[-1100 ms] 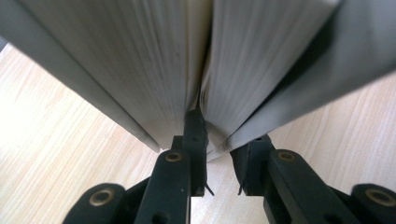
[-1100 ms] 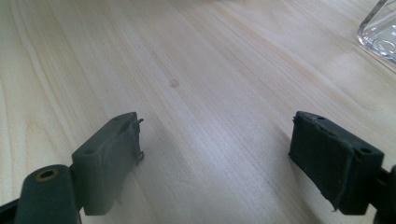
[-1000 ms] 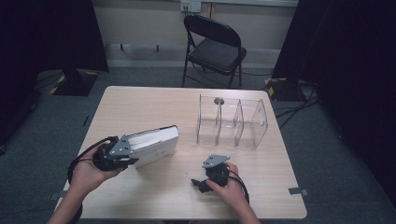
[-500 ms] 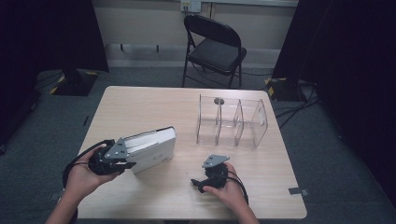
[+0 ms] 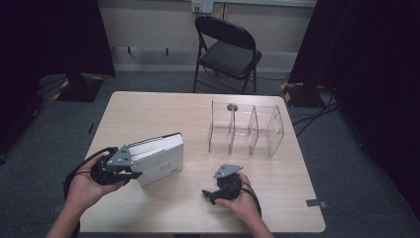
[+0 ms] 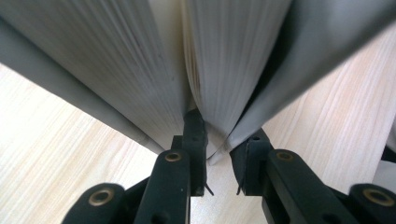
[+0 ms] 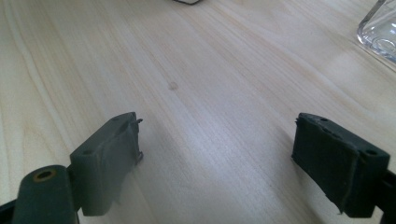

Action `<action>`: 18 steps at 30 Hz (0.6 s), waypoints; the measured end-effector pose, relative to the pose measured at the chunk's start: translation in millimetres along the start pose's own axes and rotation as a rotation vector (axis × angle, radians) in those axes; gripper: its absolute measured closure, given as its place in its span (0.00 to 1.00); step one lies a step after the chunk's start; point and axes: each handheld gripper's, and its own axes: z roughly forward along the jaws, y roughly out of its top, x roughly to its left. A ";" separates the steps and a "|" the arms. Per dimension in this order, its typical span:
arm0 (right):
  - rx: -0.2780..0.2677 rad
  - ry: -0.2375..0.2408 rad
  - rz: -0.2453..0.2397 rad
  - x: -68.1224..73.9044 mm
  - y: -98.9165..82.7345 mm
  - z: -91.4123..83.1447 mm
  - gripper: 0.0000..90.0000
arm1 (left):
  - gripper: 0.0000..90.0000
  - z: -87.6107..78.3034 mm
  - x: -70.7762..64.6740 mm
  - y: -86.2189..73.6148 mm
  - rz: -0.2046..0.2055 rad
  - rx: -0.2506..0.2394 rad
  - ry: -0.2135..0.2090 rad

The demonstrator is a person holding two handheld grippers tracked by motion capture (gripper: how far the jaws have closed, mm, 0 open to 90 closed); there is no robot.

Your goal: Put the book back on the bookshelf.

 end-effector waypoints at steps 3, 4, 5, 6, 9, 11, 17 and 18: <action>0.027 0.009 -0.003 -1.0 3.9 0.8 0.16 | 0.85 -0.1 5.7 -0.6 -0.010 0.002 -0.003; 0.025 0.011 -0.011 -1.6 4.5 1.3 0.16 | 0.85 0.1 6.5 -0.8 -0.015 -0.003 -0.004; 0.031 0.014 -0.007 -1.3 5.1 1.4 0.16 | 0.85 0.1 6.5 -0.8 -0.015 -0.003 -0.004; 0.036 0.015 -0.008 -1.6 5.8 1.5 0.16 | 0.85 0.3 7.8 -1.5 -0.024 -0.005 0.000; 0.046 0.025 -0.024 -2.3 8.2 2.4 0.17 | 0.85 0.5 9.3 -2.0 -0.024 -0.005 0.000; 0.049 0.034 -0.040 -2.6 10.8 3.1 0.18 | 0.85 0.8 9.0 -1.5 -0.032 -0.006 0.002; 0.040 0.047 -0.065 -3.3 20.4 1.7 0.19 | 0.85 0.8 11.2 -2.9 -0.039 -0.004 0.009; 0.047 0.058 -0.068 -3.4 22.6 1.3 0.19 | 0.85 1.1 10.4 -2.5 -0.048 -0.005 0.012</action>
